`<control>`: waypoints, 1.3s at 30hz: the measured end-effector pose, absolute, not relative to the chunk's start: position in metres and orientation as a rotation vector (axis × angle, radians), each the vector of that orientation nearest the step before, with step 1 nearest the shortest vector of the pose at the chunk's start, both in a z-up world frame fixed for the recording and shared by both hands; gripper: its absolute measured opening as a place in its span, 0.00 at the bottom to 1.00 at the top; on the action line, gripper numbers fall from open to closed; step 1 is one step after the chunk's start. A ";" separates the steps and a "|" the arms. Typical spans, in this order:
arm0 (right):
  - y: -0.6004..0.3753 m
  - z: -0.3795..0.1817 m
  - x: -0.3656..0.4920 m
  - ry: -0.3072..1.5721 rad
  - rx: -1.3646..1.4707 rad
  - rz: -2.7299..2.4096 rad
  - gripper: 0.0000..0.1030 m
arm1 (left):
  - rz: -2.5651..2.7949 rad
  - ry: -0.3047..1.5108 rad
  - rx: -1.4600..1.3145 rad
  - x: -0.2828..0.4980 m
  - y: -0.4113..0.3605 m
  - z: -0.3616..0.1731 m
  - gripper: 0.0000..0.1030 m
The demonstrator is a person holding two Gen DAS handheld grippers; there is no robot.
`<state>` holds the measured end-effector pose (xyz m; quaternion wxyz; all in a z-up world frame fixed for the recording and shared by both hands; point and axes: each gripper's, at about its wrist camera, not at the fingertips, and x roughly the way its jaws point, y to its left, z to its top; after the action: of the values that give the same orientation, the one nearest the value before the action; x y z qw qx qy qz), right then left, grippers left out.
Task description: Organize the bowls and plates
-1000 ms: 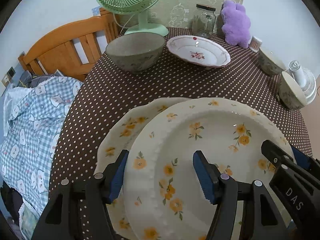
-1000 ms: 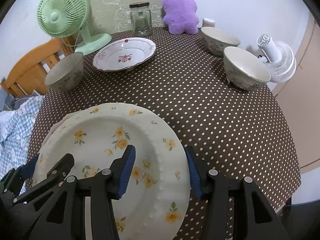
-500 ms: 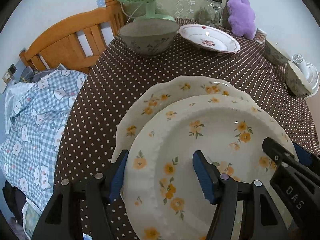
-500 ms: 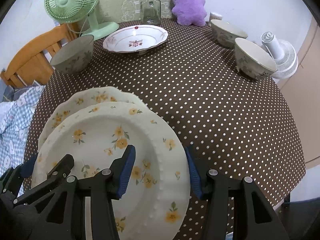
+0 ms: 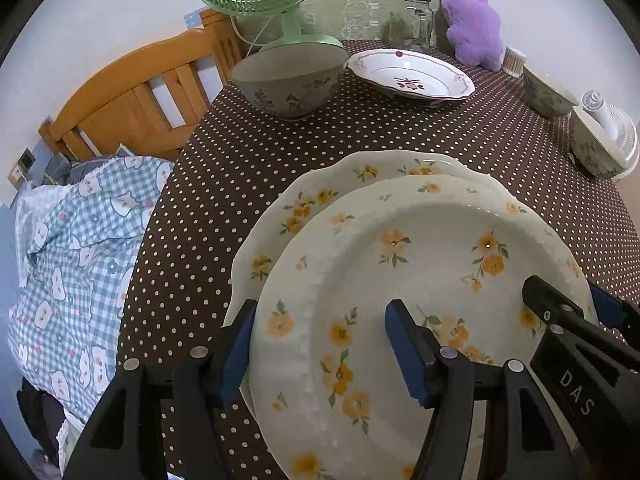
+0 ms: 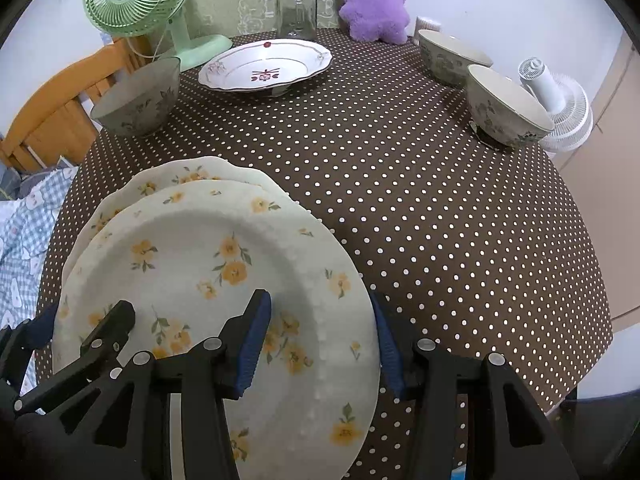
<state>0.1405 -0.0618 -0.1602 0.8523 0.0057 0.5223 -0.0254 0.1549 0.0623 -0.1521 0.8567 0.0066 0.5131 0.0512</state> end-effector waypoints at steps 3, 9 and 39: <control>-0.063 -0.161 0.142 1.109 0.021 -0.045 0.52 | 0.105 1.082 0.018 0.157 0.063 -0.153 0.65; -0.064 -0.156 0.141 1.119 0.003 -0.027 0.52 | 0.098 1.097 0.042 0.159 0.063 -0.154 0.67; -0.049 -0.155 0.160 1.111 -0.083 -0.009 0.38 | 0.125 1.186 0.149 0.165 0.059 -0.150 0.82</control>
<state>0.1599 -0.0488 -0.1553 0.8487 -0.0395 0.5274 -0.0044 0.1650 0.0590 -0.1504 0.8247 0.0703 0.5580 0.0588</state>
